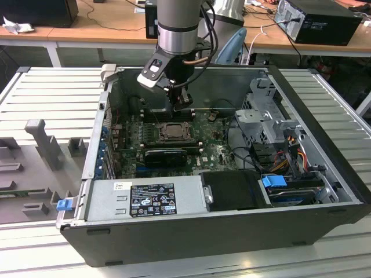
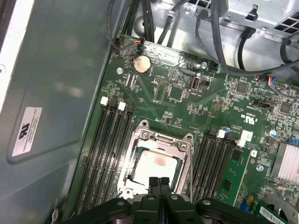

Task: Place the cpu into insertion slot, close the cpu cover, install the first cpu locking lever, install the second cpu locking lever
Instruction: 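Install the first cpu locking lever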

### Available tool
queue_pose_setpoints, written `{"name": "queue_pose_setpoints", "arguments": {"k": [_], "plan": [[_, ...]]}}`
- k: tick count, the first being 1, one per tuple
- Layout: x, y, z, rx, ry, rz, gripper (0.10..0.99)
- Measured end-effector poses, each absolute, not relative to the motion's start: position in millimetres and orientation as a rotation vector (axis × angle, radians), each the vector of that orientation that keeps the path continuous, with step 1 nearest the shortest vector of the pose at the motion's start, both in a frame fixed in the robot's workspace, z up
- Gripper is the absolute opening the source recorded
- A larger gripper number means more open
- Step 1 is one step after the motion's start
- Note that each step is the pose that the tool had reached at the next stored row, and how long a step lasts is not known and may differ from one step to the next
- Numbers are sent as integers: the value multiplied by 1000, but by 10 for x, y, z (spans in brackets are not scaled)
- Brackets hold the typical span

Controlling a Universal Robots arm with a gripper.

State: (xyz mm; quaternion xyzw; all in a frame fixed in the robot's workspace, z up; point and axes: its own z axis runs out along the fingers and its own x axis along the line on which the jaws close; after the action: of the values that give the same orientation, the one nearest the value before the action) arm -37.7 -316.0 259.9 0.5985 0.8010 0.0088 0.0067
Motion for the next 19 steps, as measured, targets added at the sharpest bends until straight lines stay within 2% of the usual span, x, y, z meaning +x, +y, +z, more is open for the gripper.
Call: {"name": "queue_pose_setpoints", "arguments": {"k": [19], "plan": [[-377, -3156, 2692, 1707, 2622, 29, 106]]}}
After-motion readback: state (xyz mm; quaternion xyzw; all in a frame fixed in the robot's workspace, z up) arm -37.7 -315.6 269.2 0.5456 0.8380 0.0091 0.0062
